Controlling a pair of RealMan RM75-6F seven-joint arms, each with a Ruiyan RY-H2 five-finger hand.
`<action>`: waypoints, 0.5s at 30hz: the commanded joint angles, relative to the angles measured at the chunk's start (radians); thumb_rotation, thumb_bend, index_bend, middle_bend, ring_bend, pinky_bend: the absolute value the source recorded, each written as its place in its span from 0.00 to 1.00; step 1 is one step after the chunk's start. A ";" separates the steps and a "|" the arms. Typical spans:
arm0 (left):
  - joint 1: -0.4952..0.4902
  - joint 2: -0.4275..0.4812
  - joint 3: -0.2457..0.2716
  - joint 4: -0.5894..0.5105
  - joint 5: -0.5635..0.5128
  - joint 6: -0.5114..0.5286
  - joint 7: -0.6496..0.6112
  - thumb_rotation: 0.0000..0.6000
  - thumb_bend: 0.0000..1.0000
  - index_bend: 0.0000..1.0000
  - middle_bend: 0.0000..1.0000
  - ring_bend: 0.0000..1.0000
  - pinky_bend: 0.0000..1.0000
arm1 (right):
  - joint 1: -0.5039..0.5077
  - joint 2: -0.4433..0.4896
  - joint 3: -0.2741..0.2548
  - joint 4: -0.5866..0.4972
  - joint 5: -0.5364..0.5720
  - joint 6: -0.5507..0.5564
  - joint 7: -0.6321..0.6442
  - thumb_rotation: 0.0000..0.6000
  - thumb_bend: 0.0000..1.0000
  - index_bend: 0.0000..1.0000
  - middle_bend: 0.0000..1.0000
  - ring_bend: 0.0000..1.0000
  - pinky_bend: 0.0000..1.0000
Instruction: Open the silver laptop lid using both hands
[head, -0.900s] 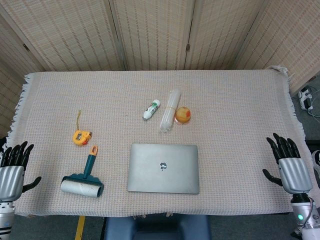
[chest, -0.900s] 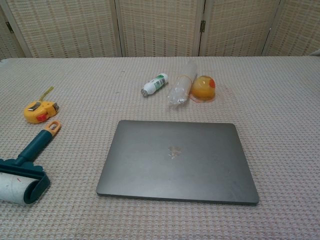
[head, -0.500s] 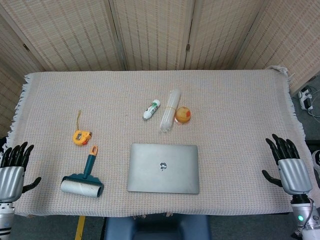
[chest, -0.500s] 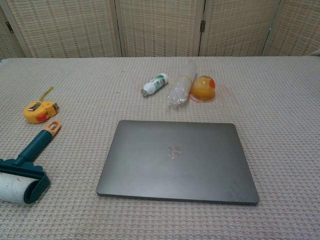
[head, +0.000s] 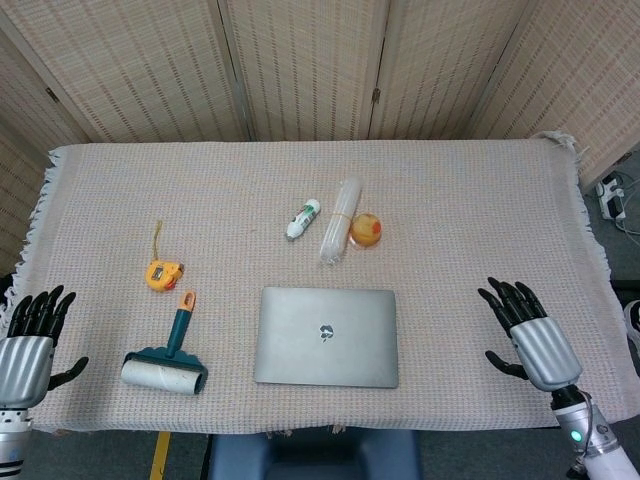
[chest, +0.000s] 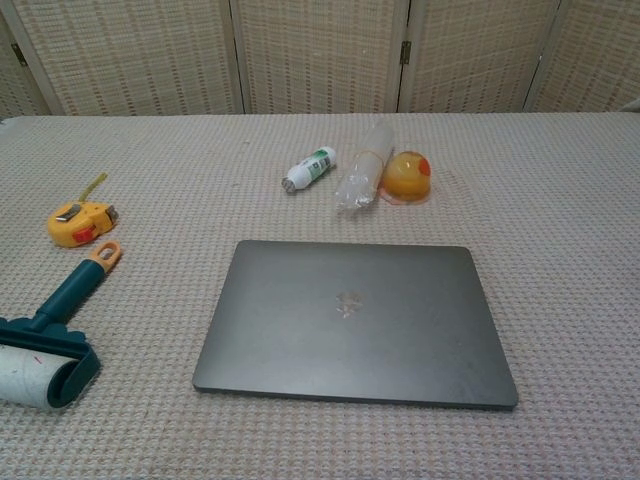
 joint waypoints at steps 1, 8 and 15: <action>-0.001 0.001 0.008 0.003 0.019 0.005 -0.004 1.00 0.22 0.00 0.05 0.05 0.00 | 0.057 -0.013 -0.018 -0.033 -0.045 -0.074 -0.018 1.00 0.26 0.00 0.00 0.00 0.00; -0.010 0.004 0.024 0.009 0.057 -0.002 -0.011 1.00 0.22 0.00 0.05 0.05 0.00 | 0.155 -0.076 -0.034 -0.083 -0.097 -0.210 -0.067 1.00 0.26 0.00 0.00 0.00 0.00; -0.021 0.003 0.036 0.013 0.093 -0.004 -0.026 1.00 0.22 0.00 0.05 0.05 0.00 | 0.241 -0.172 -0.031 -0.094 -0.090 -0.336 -0.108 1.00 0.26 0.00 0.00 0.00 0.00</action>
